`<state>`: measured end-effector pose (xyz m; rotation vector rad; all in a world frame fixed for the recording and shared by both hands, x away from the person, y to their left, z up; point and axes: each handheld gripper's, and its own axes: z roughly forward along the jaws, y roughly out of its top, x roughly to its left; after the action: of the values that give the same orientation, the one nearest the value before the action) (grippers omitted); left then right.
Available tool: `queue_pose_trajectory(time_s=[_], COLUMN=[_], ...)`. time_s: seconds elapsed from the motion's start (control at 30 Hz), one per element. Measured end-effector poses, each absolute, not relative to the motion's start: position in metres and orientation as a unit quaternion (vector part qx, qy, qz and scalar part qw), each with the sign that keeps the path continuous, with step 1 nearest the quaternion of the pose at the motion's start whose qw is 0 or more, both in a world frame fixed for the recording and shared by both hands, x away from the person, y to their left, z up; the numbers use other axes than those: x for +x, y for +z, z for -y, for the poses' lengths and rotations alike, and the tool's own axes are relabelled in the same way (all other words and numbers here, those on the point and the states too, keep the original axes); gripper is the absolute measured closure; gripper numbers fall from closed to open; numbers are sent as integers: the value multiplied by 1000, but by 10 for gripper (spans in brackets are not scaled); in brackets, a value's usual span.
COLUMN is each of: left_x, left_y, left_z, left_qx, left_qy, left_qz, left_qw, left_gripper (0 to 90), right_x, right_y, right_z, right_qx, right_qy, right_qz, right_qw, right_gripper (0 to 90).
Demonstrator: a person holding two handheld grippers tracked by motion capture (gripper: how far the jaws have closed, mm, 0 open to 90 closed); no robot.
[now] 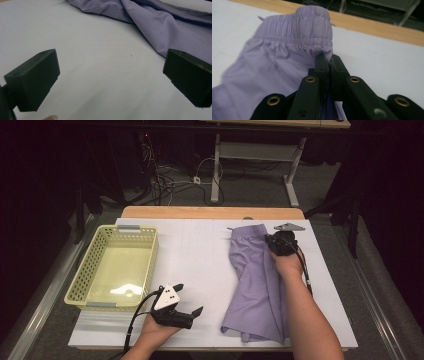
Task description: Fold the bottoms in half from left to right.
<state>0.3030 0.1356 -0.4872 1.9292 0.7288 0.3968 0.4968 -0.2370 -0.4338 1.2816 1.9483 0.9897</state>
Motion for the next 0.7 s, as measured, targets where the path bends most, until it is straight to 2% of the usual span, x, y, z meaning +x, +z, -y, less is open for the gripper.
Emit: queue_pose_trajectory(time_s=[0.07,0.17,0.33,0.7], left_x=[303,303,304,302], left_y=[-487,-487,-487,-487], left_z=[-136,-136,-136,-136], left_qx=[797,797,798,796], left_qy=[163,162,160,166], left_qz=[-300,-298,-299,-295], left_qw=[498,500,499,501], left_gripper=[2,2,2,1], right_x=[502,500,471,381], right_y=[-442,-446,-439,-426], right_z=[244,252,260,270], right_qx=[499,509,490,447], right_qy=[368,377,394,430], right_qz=[-728,-721,-728,-739], right_qw=[293,281,273,263], right_gripper=[826,703,684,675])
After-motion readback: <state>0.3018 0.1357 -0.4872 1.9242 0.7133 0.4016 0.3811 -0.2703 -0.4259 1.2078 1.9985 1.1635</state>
